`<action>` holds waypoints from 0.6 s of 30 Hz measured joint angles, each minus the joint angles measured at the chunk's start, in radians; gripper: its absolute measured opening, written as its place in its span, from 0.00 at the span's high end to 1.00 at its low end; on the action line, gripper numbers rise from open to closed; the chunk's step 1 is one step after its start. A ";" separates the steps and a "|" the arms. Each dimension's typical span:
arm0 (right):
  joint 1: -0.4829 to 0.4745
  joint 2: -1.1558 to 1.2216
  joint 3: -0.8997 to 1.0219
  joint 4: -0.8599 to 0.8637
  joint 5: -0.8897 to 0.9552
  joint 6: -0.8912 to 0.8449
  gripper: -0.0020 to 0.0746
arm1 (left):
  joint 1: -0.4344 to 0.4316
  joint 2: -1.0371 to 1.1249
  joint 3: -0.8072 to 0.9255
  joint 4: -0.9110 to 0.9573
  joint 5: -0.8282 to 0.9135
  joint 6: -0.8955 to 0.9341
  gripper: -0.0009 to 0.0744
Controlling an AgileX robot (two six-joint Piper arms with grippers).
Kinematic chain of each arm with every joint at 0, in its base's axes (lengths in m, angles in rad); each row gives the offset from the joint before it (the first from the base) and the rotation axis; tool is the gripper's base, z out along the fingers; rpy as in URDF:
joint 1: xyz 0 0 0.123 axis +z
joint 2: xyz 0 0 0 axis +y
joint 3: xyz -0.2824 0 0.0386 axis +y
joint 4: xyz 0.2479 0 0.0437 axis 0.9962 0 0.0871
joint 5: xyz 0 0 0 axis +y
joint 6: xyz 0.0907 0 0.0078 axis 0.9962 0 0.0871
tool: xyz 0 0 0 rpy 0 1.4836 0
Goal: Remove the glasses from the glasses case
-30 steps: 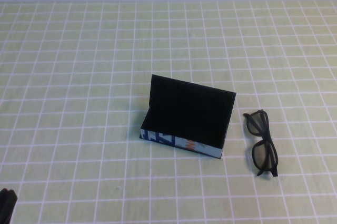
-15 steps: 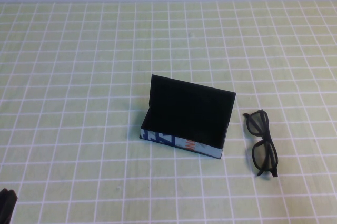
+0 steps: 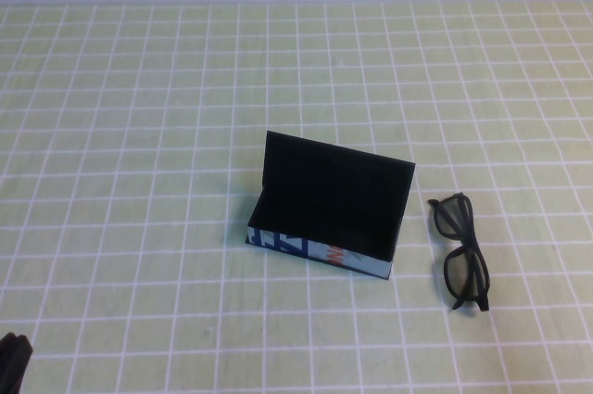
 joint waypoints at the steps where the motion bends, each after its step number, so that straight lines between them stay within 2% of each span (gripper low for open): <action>1: 0.000 0.000 0.000 0.000 0.000 0.000 1.00 | 0.000 0.000 0.000 0.000 0.000 0.000 0.99; 5: 0.000 0.000 0.001 -0.009 0.016 0.003 1.00 | 0.000 0.000 0.000 0.000 0.000 0.000 0.99; 12: 0.000 0.000 0.001 -0.210 0.202 0.183 1.00 | 0.000 0.000 0.000 0.000 0.002 0.000 0.99; 18: 0.000 0.000 0.001 -0.221 0.272 0.202 1.00 | 0.000 0.000 0.000 0.000 0.002 0.000 0.99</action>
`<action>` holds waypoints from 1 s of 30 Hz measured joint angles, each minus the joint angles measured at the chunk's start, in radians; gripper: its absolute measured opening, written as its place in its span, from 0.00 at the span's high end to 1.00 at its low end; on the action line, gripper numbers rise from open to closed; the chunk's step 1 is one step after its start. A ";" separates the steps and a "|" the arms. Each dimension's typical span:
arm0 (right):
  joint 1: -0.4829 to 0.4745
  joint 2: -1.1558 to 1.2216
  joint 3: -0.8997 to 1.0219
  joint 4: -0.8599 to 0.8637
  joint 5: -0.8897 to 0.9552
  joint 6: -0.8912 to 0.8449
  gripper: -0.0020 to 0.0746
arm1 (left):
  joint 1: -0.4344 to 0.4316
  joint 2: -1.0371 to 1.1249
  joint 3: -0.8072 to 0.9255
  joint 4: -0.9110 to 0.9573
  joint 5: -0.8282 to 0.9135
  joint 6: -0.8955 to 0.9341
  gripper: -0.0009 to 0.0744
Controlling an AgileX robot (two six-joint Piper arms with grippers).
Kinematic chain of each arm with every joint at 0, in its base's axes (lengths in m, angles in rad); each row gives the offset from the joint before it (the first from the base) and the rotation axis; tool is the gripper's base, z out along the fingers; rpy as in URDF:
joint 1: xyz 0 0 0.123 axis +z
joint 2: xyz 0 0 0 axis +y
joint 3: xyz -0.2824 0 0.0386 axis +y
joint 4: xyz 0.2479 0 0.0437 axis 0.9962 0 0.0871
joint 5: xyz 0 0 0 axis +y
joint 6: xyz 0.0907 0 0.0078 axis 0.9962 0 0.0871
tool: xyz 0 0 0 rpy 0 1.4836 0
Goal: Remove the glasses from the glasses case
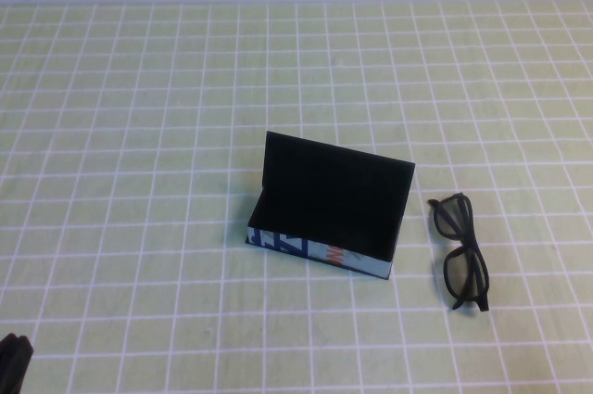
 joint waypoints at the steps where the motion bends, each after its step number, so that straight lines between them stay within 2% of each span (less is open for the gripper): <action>1: 0.000 0.000 0.000 0.000 0.002 0.002 1.00 | 0.000 0.000 0.000 0.000 0.000 0.000 0.99; 25: 0.000 0.000 0.000 0.000 0.004 0.006 1.00 | 0.000 0.000 0.000 0.009 -0.014 0.002 0.99; 27: 0.000 0.000 0.000 0.000 0.004 0.006 1.00 | 0.000 0.000 0.000 0.029 -0.045 0.002 0.99; 30: 0.000 0.000 0.000 0.000 0.004 0.006 1.00 | 0.000 0.000 0.000 0.103 -0.199 -0.087 0.99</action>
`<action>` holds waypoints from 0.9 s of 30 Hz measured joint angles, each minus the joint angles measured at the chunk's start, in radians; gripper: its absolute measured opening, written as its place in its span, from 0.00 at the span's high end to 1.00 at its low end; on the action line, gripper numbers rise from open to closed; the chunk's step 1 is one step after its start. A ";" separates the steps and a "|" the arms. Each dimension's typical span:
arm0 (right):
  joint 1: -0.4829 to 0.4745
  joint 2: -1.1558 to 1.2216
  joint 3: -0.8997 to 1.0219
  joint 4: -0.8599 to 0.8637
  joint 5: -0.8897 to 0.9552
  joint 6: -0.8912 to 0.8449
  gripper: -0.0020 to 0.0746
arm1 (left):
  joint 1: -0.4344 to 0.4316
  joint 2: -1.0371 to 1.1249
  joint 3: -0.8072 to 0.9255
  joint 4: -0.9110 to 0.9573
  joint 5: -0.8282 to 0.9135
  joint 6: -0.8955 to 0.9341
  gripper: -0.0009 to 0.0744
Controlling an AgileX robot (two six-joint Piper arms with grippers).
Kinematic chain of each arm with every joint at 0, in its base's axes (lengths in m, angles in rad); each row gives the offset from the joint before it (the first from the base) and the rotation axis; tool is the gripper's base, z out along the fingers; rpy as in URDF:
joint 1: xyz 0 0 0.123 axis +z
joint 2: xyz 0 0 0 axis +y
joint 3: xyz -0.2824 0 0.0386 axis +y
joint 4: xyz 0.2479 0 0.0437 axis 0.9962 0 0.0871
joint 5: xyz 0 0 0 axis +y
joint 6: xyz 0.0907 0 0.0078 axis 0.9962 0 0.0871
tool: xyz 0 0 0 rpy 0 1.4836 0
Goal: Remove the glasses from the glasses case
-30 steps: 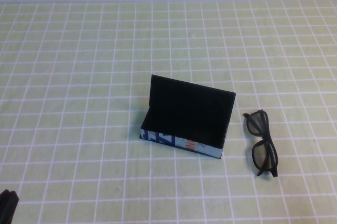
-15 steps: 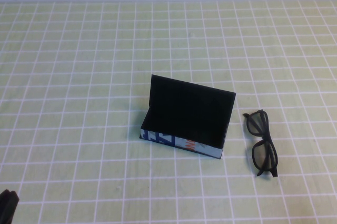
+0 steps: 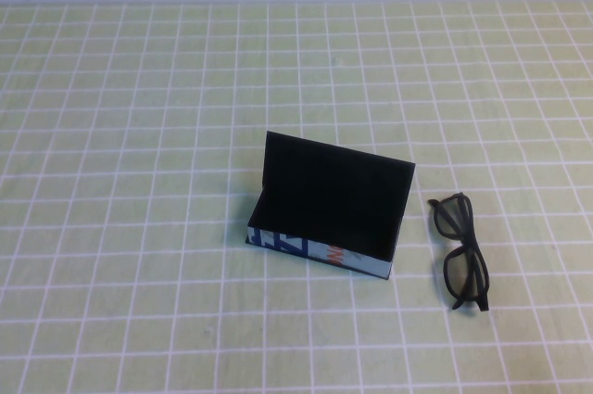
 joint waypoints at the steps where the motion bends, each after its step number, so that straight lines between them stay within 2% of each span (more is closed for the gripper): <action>1: 0.000 0.000 0.000 0.000 0.000 0.002 1.00 | 0.000 0.000 0.000 0.052 -0.066 -0.050 0.99; 4: 0.000 0.000 0.000 0.000 0.001 0.002 1.00 | 0.000 0.000 0.000 0.242 -0.212 -0.163 0.99; 7: 0.000 0.000 0.000 0.000 0.001 0.002 1.00 | 0.000 0.000 0.000 0.331 -0.240 -0.222 0.99; 14: 0.000 0.000 0.000 0.004 0.002 0.002 1.00 | 0.000 0.000 0.000 0.539 0.070 -0.417 0.99; 19: 0.000 0.000 0.000 0.004 0.002 0.002 1.00 | 0.000 0.000 0.000 0.591 0.243 -0.489 0.99; 27: 0.000 0.000 0.000 0.008 0.002 0.002 1.00 | 0.000 0.000 -0.002 0.591 0.267 -0.498 0.99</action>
